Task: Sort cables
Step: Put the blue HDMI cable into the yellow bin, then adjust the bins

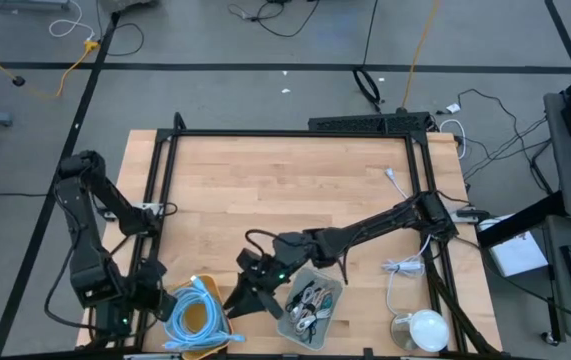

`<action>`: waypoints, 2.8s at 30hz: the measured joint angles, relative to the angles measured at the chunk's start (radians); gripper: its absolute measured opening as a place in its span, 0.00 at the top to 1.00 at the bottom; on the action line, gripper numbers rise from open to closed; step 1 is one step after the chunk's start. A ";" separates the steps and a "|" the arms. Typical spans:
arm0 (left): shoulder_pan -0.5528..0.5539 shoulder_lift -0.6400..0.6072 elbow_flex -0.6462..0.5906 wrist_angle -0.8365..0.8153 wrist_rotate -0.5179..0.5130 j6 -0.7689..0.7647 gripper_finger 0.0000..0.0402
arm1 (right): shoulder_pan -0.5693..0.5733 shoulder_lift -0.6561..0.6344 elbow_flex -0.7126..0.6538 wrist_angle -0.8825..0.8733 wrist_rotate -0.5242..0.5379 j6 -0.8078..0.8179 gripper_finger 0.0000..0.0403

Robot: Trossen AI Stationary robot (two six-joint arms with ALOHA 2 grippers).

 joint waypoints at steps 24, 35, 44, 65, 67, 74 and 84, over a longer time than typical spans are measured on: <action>0.024 -0.058 -0.016 -0.011 0.045 0.001 0.97 | 0.037 0.000 -0.001 -0.061 0.087 -0.024 0.68; 0.021 0.021 -0.118 0.288 0.099 0.034 0.97 | 0.028 0.000 -0.001 -0.035 0.092 -0.017 0.68; 0.025 0.027 -0.127 0.153 0.123 0.001 0.97 | 0.028 0.000 -0.001 0.012 0.094 0.005 0.68; 0.046 0.027 -0.128 0.156 0.050 0.069 0.51 | 0.027 0.001 -0.001 0.030 0.119 0.024 0.68; 0.055 0.027 -0.128 0.155 0.043 0.071 0.44 | 0.027 0.001 -0.001 0.030 0.119 0.024 0.68; 0.075 0.027 -0.128 0.138 0.040 0.089 0.31 | 0.027 0.001 -0.001 0.014 0.117 0.024 0.68; 0.074 -0.073 -0.021 -0.127 -0.297 0.130 0.41 | 0.023 -0.019 -0.001 -0.011 0.109 -0.010 0.68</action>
